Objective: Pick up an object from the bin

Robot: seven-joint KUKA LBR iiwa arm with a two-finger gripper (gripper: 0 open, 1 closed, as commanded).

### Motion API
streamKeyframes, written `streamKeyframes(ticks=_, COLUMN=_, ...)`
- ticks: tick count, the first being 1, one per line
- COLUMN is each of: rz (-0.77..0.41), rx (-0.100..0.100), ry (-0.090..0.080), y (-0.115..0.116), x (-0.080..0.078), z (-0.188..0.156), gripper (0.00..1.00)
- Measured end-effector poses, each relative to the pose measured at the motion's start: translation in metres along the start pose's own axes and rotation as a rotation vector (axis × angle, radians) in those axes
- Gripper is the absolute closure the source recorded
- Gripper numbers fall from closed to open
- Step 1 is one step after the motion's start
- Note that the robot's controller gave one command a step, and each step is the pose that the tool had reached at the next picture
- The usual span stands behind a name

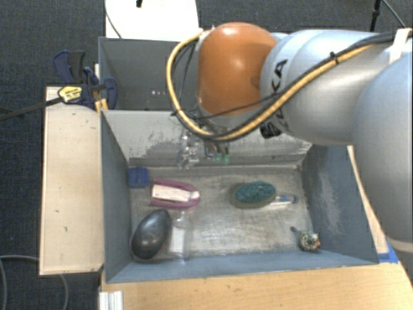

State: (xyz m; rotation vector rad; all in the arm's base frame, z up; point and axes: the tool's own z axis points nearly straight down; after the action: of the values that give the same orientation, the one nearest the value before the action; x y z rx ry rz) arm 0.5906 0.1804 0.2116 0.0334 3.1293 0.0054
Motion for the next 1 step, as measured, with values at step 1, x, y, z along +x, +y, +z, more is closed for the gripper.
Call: streamKeyframes(ticks=1, rz=0.000, rx=0.003, ry=0.009, y=-0.0005, x=0.0018, z=0.0054, gripper=0.00)
